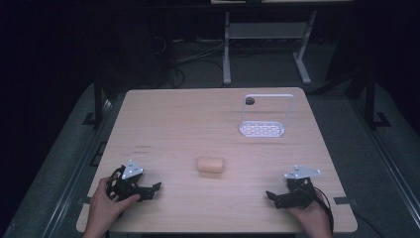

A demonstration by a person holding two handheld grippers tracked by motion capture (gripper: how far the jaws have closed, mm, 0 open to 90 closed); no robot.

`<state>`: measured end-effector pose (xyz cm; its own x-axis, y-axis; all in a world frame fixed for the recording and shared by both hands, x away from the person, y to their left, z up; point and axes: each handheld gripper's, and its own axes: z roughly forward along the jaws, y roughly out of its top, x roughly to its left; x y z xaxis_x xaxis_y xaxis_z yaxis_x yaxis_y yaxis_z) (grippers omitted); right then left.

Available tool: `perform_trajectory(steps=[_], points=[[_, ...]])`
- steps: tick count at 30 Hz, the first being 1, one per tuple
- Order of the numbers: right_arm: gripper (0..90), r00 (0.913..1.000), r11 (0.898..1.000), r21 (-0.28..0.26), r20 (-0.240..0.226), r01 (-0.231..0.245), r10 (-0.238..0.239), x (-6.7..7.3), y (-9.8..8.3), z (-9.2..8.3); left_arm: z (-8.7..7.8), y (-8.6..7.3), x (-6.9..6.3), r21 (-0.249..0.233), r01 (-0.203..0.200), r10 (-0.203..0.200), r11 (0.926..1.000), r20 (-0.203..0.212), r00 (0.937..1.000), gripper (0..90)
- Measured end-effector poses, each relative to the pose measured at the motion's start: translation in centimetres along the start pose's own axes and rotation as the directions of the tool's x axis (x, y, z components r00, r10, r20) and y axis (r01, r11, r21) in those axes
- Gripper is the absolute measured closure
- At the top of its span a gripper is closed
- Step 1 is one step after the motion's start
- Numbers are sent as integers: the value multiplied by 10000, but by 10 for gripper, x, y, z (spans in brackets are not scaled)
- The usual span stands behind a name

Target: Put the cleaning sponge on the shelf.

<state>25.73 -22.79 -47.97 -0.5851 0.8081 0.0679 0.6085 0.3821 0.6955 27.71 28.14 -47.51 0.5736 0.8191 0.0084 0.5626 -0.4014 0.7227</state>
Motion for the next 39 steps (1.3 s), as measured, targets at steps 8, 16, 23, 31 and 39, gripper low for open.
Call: perform_trajectory(steps=[8, 16, 23, 31, 39], points=[[26, 9996, 9996, -121, -110, 264, -265, -2, 4, 3, 1, 1, -1, -24, 80, -80, 10000, -72, 9999, 125], [29, 9986, 9985, -296, -245, 460, -467, -5, 14, 3, 1, 1, -1, -24, 83, -83, 10000, -70, 9999, 127], [56, 9979, 9987, -184, -430, 476, -483, -8, 19, 6, 1, 1, -1, -23, 82, -82, 10000, -74, 9999, 128], [59, 9960, 9981, -190, -661, 588, -599, -9, 29, 9, 1, 1, -1, -22, 83, -84, 10000, -72, 9999, 128], [57, 9921, 9959, -195, -882, 881, -895, -7, 41, 11, 1, 1, -1, -23, 83, -83, 10000, -72, 9999, 128]])
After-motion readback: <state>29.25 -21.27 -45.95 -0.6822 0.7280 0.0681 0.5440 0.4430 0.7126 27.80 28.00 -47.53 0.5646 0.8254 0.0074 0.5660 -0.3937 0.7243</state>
